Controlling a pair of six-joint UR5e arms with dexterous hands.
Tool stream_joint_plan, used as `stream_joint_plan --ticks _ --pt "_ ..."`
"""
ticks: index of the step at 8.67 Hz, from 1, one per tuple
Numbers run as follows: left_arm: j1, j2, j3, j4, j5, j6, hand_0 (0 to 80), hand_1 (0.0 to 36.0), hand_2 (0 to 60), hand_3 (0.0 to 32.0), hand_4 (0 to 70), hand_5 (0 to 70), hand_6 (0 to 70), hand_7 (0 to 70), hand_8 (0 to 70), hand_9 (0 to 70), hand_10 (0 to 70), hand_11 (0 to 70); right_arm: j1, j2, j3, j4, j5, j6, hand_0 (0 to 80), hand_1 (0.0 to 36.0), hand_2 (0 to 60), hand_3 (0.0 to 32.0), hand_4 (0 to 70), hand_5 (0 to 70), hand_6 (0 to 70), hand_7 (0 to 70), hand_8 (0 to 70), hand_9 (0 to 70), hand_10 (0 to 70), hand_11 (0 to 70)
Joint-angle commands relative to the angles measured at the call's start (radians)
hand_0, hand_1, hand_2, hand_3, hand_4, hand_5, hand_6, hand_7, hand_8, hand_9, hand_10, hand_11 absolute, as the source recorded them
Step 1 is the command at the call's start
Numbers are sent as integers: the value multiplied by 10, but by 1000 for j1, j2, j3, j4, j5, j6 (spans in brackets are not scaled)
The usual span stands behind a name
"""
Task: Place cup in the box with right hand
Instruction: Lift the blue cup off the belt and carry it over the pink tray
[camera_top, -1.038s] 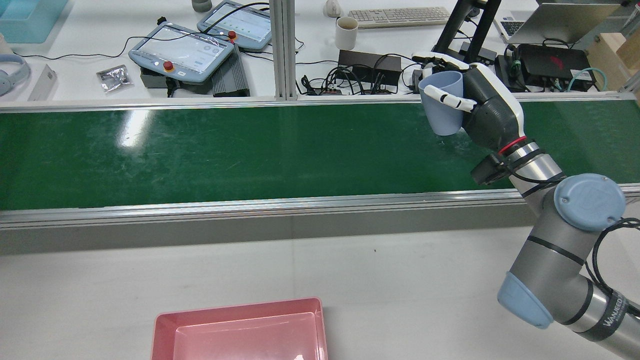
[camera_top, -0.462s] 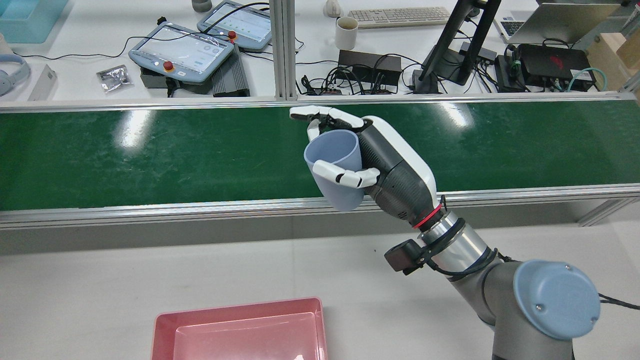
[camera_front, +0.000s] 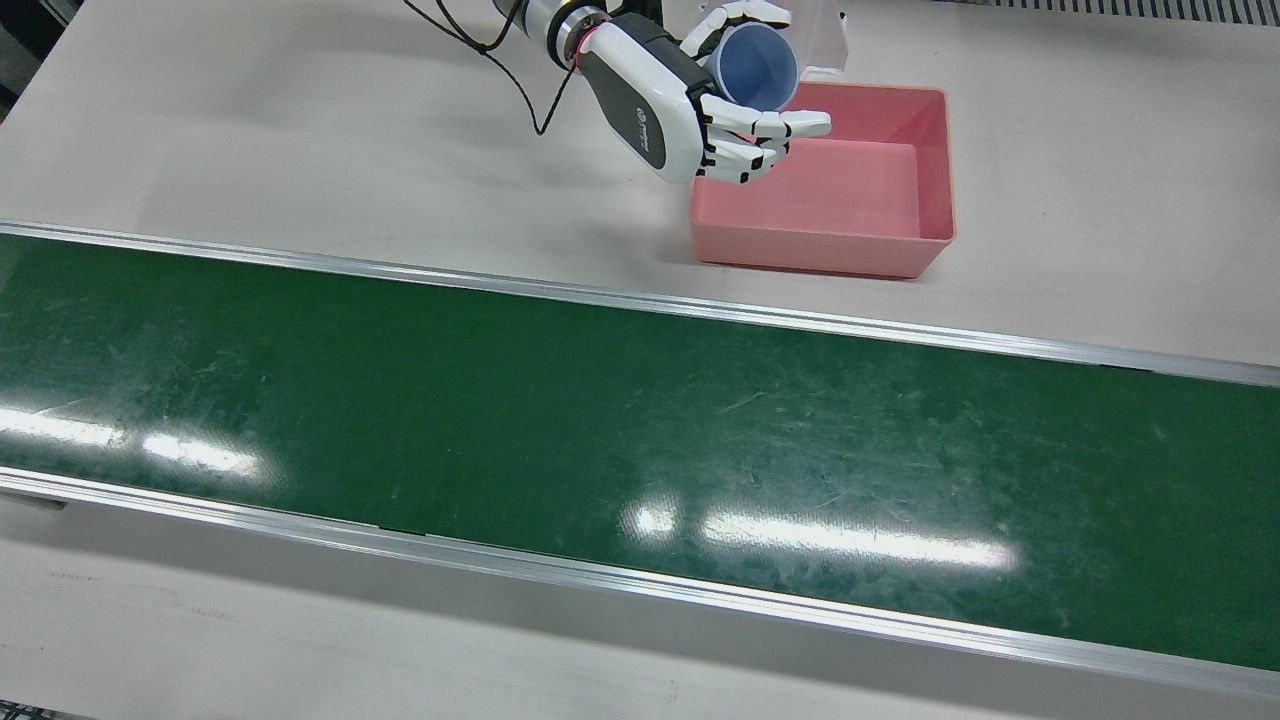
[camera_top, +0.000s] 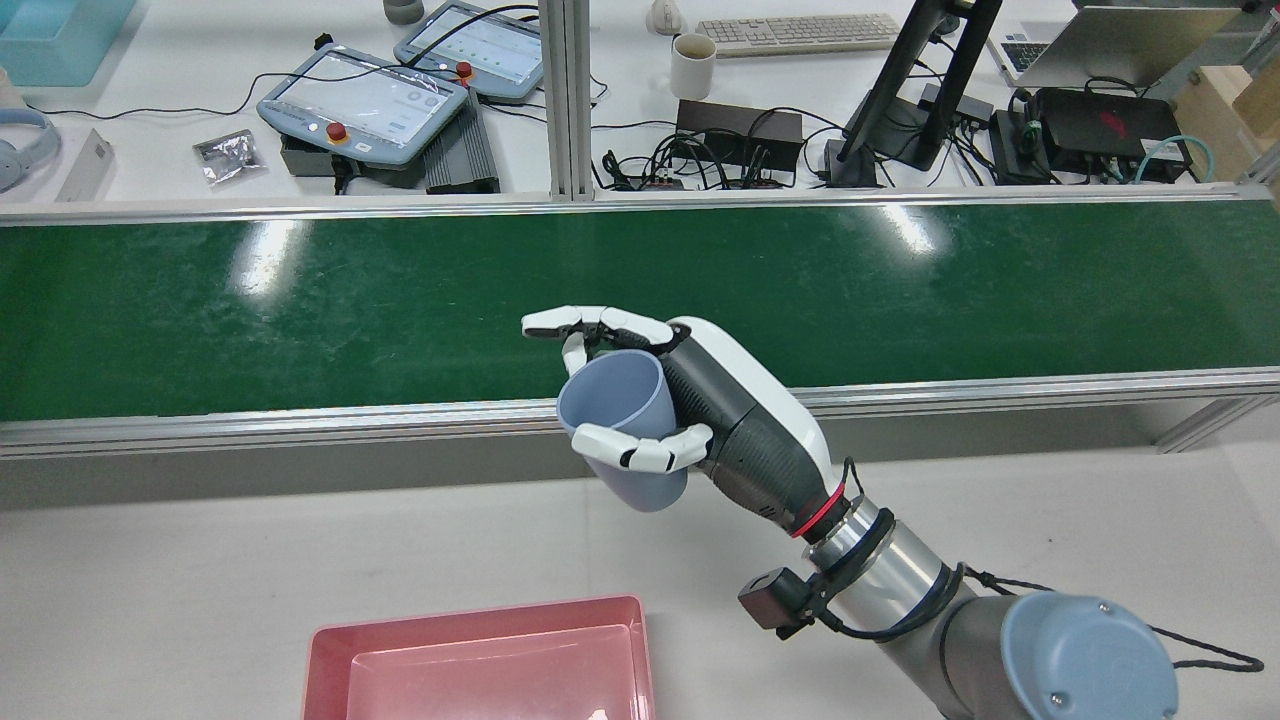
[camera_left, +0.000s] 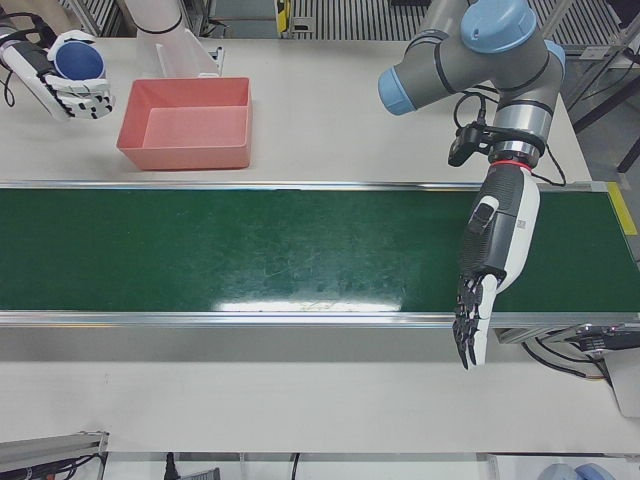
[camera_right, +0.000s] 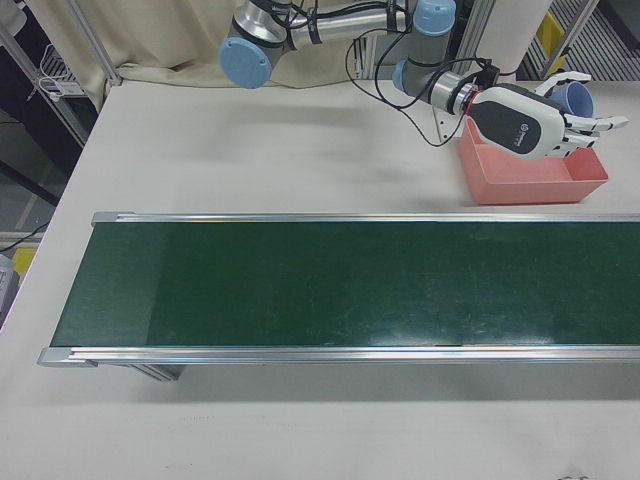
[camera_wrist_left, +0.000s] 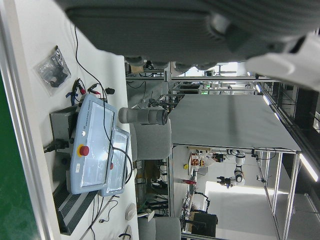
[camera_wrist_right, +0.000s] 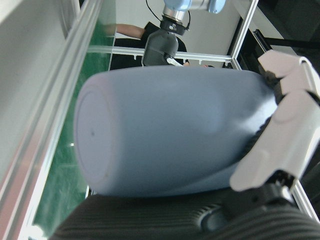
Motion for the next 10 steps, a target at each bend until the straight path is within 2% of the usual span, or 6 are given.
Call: stream_joint_plan --ticks 1,2,3,4,5,10 --pt "0 0 1 0 0 0 0 0 0 0 0 0 0 0 0 0 0 0 -66 -52 -8 10 32 -30 439 318 600 0 0 148 297 700 458 687 333 493" --pt "0 0 0 0 0 0 0 0 0 0 0 0 0 0 0 0 0 0 -68 -59 -8 11 32 -28 450 288 600 0 0 119 248 700 338 579 263 401" --pt "0 0 1 0 0 0 0 0 0 0 0 0 0 0 0 0 0 0 -71 -59 -8 11 31 -27 451 202 394 0 0 78 151 609 158 323 130 209" --pt "0 0 1 0 0 0 0 0 0 0 0 0 0 0 0 0 0 0 -75 -60 -8 11 31 -25 458 127 36 0 0 41 60 242 11 60 5 17" --pt "0 0 0 0 0 0 0 0 0 0 0 0 0 0 0 0 0 0 -77 -59 -8 13 29 -25 411 83 0 0 0 17 23 113 0 8 0 0" --pt "0 0 1 0 0 0 0 0 0 0 0 0 0 0 0 0 0 0 -89 -60 -8 17 31 -22 377 70 0 0 0 14 34 177 0 21 0 0"
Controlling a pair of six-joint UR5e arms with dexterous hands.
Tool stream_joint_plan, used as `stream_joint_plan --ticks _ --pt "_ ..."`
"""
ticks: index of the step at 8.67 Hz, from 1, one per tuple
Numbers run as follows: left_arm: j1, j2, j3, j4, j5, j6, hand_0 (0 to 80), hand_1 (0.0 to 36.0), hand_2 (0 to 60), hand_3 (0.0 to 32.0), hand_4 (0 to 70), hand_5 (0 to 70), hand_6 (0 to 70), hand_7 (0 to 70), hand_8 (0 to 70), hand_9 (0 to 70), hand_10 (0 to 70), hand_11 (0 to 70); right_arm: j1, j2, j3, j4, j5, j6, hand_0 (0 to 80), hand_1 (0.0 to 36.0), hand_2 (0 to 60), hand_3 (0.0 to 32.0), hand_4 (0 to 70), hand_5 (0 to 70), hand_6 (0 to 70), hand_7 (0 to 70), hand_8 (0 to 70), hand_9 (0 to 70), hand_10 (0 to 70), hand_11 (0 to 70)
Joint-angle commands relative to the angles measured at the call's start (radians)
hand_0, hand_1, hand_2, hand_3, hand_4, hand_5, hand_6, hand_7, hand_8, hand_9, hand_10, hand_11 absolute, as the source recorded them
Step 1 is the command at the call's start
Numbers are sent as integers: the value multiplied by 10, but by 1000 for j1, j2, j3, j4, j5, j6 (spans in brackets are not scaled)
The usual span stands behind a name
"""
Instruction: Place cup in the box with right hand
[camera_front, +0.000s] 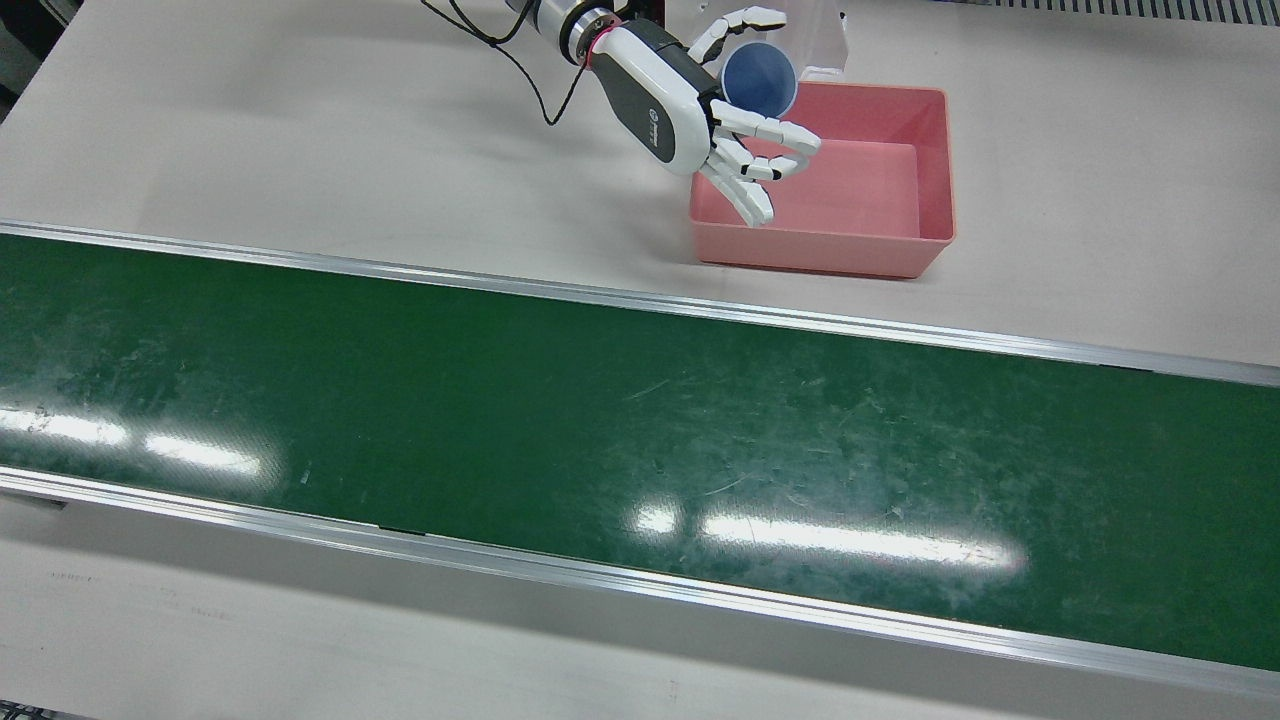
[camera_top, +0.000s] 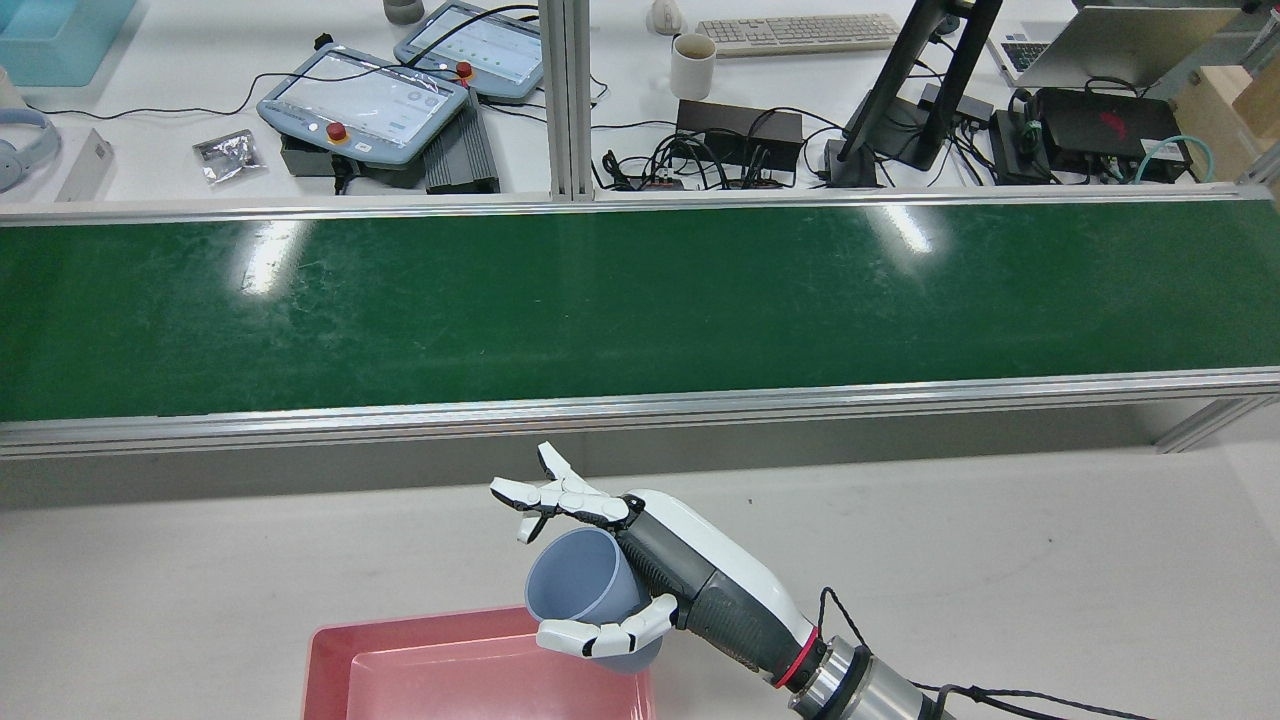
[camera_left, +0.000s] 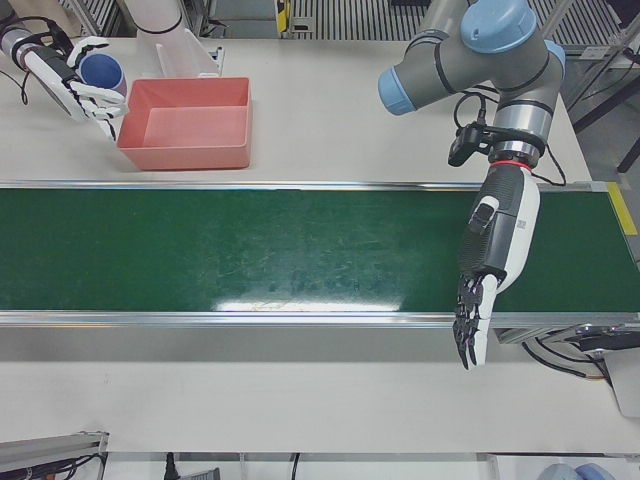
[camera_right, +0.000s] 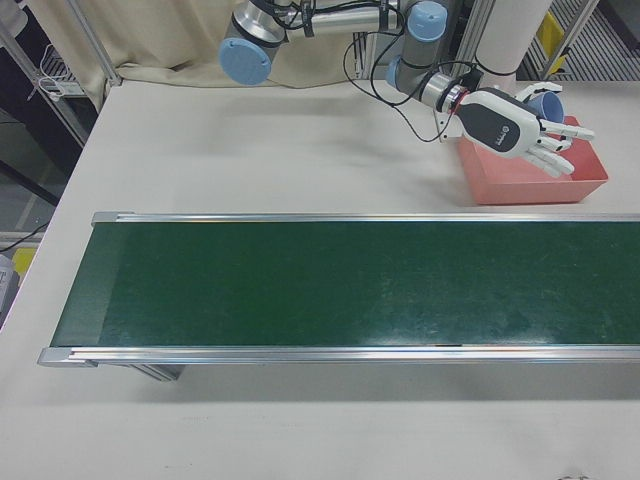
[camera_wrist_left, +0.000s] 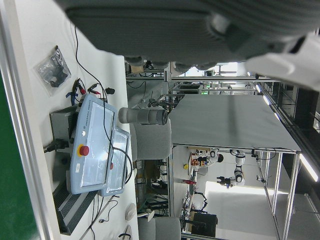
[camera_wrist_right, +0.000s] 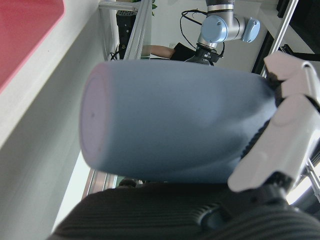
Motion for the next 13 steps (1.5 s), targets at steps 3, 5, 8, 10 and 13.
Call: stream_joint_plan --ticks 3,5,8,10,13 --pt "0 0 1 0 0 0 0 0 0 0 0 0 0 0 0 0 0 0 -7 0 3 3 0 4 378 70 0 0 0 14 40 205 0 27 0 0" --pt "0 0 1 0 0 0 0 0 0 0 0 0 0 0 0 0 0 0 51 -2 82 -4 0 5 382 75 8 0 0 16 44 223 0 30 0 0" --pt "0 0 1 0 0 0 0 0 0 0 0 0 0 0 0 0 0 0 452 -64 103 -29 3 92 273 121 319 0 0 53 176 700 190 397 99 155" --pt "0 0 1 0 0 0 0 0 0 0 0 0 0 0 0 0 0 0 782 -145 -15 -126 -68 224 260 116 316 0 0 59 206 700 237 470 131 200" --pt "0 0 1 0 0 0 0 0 0 0 0 0 0 0 0 0 0 0 1041 -172 -242 -127 -288 280 322 98 204 0 0 61 200 700 246 476 150 228"
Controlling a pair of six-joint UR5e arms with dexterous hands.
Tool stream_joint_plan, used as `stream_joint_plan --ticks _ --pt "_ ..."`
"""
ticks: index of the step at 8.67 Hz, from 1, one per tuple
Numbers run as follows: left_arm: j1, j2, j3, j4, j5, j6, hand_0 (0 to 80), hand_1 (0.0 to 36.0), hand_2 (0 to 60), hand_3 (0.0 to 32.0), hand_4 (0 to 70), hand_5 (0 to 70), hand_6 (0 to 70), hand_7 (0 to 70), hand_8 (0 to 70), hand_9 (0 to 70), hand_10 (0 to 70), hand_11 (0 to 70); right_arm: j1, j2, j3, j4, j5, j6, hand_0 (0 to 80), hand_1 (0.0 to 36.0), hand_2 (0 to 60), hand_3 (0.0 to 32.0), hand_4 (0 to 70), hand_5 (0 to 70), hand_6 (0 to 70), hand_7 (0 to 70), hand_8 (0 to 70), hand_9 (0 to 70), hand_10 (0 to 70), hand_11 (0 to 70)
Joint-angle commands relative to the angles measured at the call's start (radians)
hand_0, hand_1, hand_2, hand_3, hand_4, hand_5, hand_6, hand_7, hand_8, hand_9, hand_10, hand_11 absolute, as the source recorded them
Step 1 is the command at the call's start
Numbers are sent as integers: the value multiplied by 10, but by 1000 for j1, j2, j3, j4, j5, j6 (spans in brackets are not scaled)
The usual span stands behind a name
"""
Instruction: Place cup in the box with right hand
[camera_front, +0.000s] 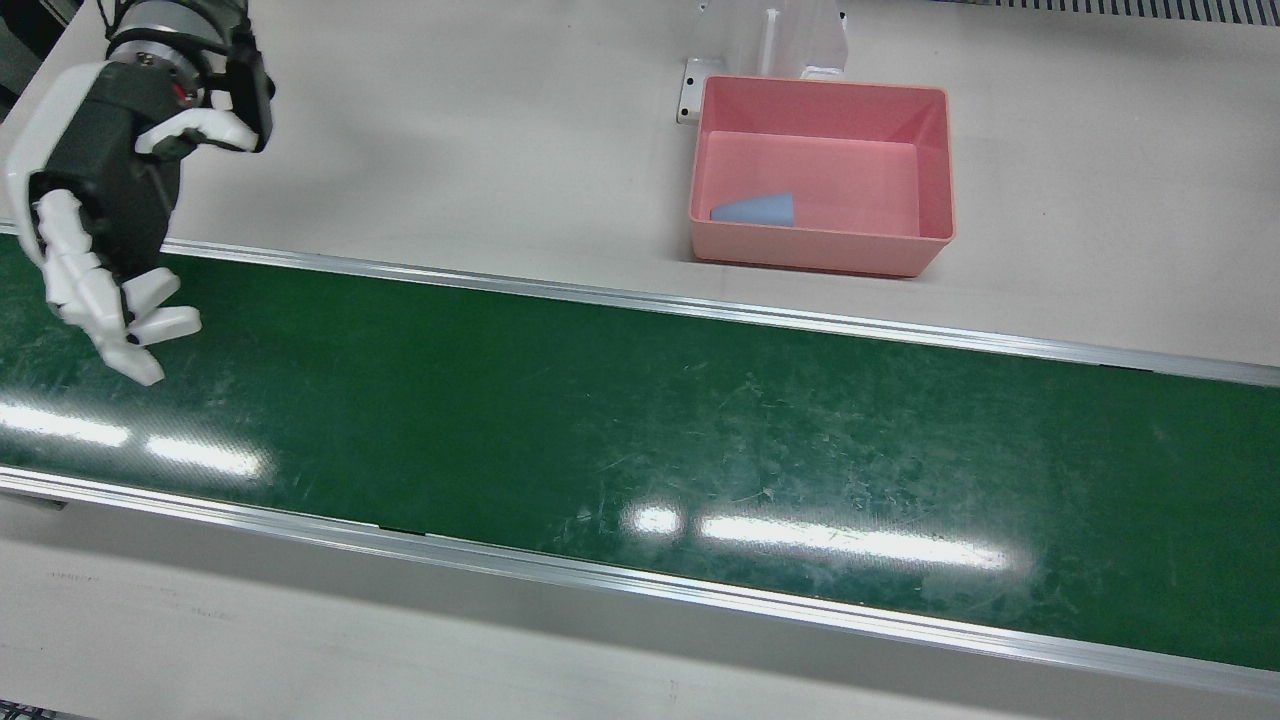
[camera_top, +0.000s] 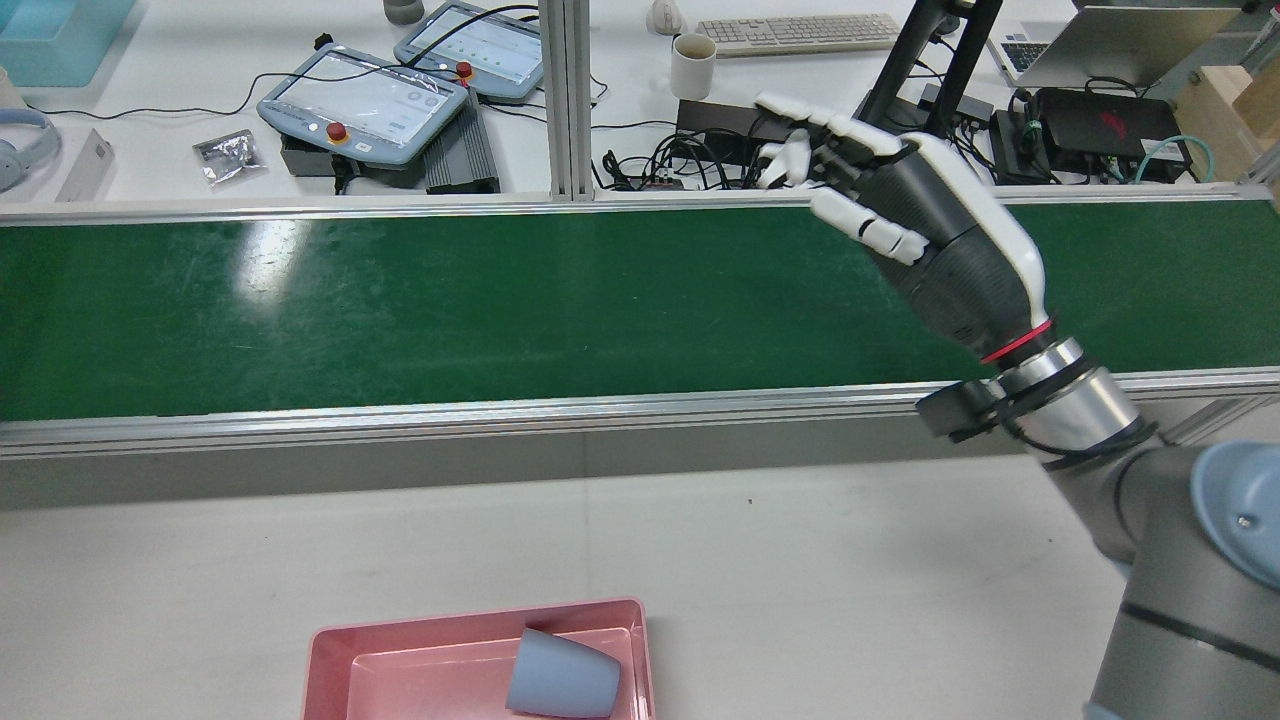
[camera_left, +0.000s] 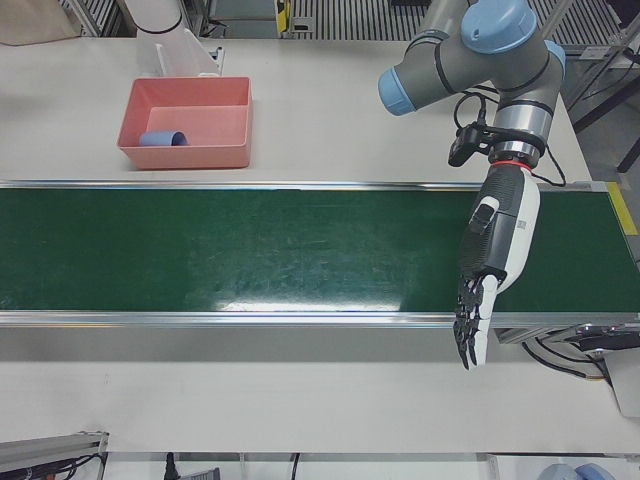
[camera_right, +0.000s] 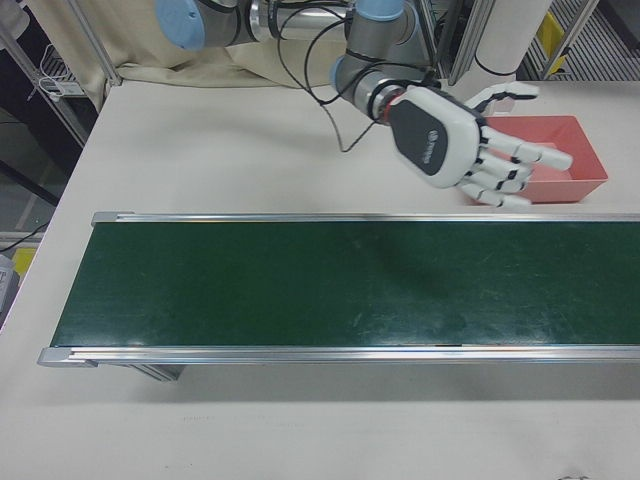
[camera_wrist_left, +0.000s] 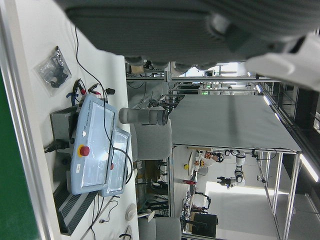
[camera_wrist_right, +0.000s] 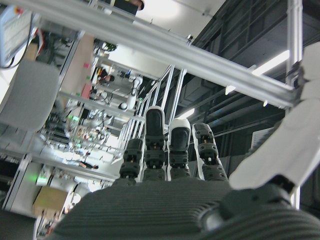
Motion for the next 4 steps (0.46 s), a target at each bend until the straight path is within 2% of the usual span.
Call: stream_joint_plan --ticks 1,2,3,4 --pt "0 1 0 0 0 1 0 0 0 0 0 0 0 0 0 0 0 0 190 -58 -208 -4 -143 103 342 98 179 0 0 58 185 700 224 442 128 195" --pt "0 1 0 0 0 0 0 0 0 0 0 0 0 0 0 0 0 0 198 -77 -228 3 -143 121 378 107 156 0 0 46 134 590 141 304 47 79" --pt "0 1 0 0 0 0 0 0 0 0 0 0 0 0 0 0 0 0 196 -79 -227 1 -144 138 393 122 146 0 0 28 41 168 3 32 0 0" --pt "0 1 0 0 0 1 0 0 0 0 0 0 0 0 0 0 0 0 196 -79 -224 3 -147 151 397 122 127 0 0 23 5 8 0 0 0 0"
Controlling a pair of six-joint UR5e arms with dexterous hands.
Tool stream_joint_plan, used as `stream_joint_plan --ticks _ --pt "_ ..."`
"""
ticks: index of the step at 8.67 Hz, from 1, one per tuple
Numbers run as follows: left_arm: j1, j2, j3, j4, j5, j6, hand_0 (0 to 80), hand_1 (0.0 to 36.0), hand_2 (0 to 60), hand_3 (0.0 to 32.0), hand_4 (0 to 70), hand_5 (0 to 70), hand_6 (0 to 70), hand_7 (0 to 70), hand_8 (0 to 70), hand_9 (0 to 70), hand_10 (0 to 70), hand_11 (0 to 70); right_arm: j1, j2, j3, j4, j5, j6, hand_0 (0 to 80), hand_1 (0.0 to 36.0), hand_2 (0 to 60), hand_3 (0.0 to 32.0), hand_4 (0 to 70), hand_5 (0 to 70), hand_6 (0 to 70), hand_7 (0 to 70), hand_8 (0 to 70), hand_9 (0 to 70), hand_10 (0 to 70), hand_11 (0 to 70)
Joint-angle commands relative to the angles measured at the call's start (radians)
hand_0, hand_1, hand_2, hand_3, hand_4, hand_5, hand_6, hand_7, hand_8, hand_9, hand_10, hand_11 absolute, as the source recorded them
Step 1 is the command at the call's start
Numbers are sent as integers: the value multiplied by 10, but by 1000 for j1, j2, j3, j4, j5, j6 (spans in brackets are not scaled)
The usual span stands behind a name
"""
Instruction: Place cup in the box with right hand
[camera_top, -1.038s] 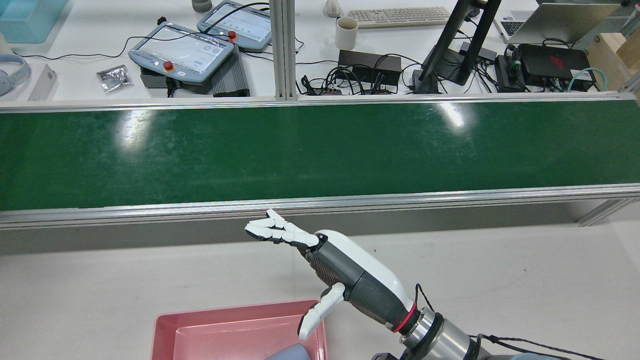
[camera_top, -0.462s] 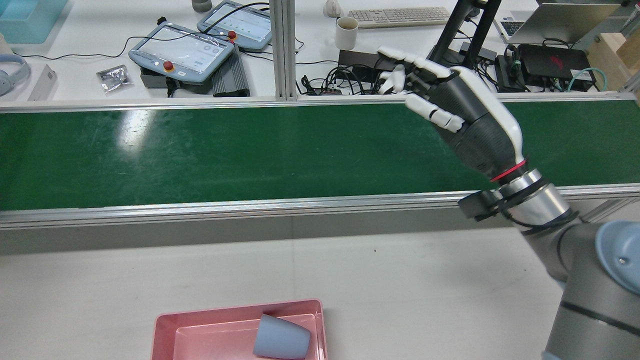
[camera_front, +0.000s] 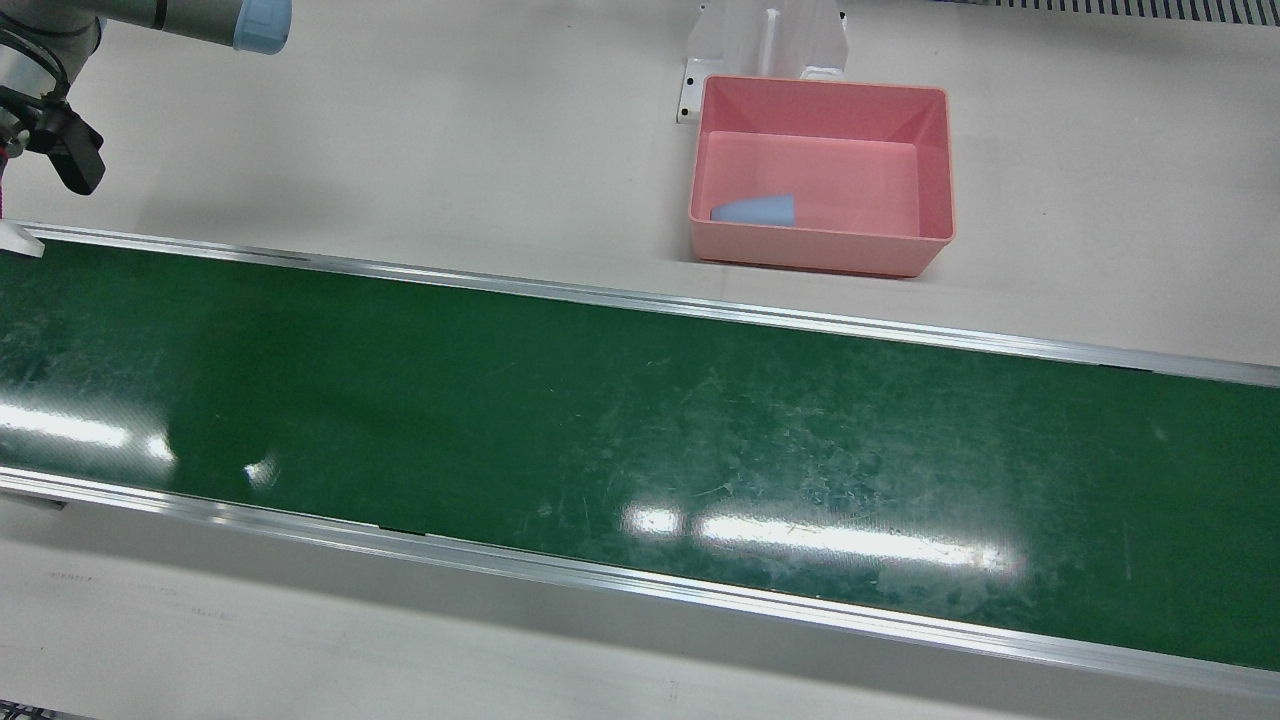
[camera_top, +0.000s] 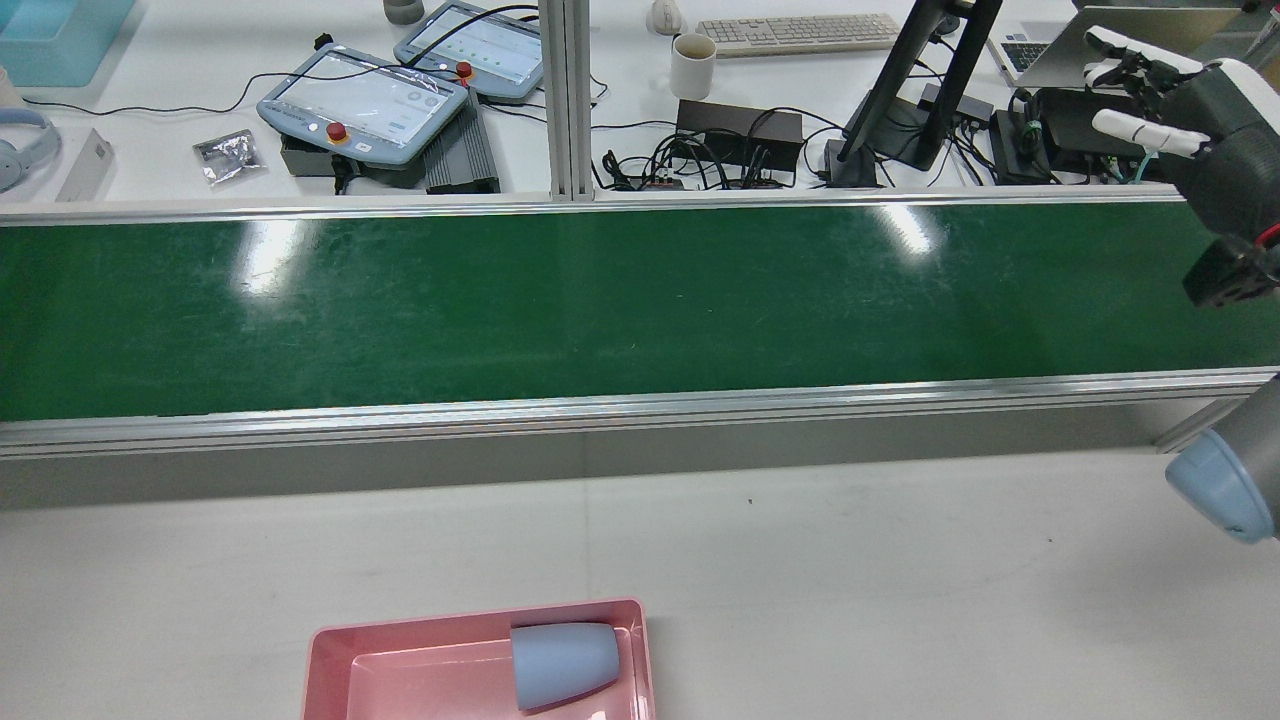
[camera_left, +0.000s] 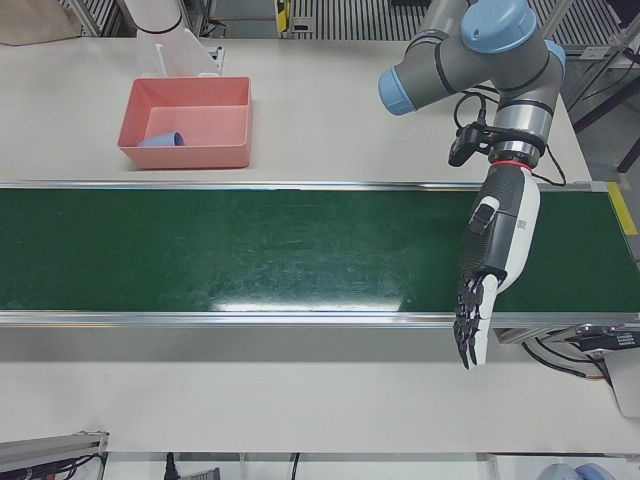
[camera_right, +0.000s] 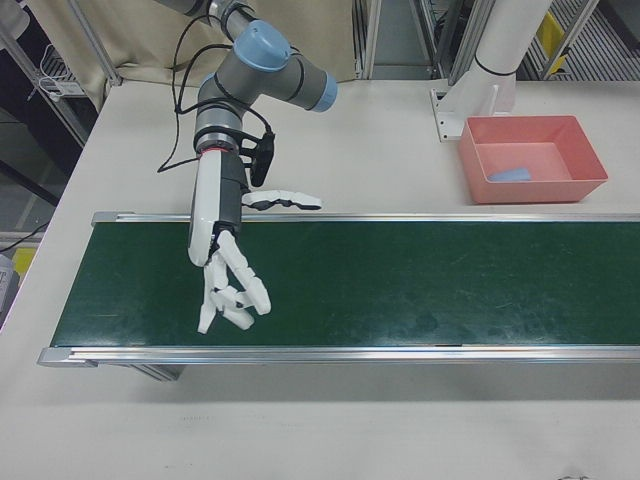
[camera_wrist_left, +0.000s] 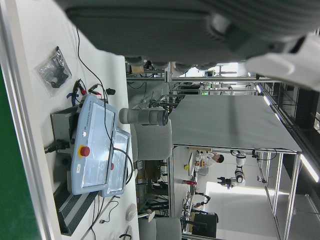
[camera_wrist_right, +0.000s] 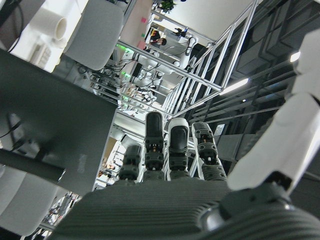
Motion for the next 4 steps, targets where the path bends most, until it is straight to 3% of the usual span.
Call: stream_joint_plan --ticks 1,2,4 --pt "0 -1 0 0 0 0 0 0 0 0 0 0 0 0 0 0 0 0 7 -11 -13 5 -29 42 396 124 140 0 0 23 0 0 0 0 0 0" --pt "0 0 0 0 0 0 0 0 0 0 0 0 0 0 0 0 0 0 5 -11 -13 6 -35 54 395 121 137 0 0 23 0 0 0 0 0 0" --pt "0 -1 0 0 0 1 0 0 0 0 0 0 0 0 0 0 0 0 7 -11 -15 6 -35 62 384 98 67 0 0 22 0 0 0 0 0 0"
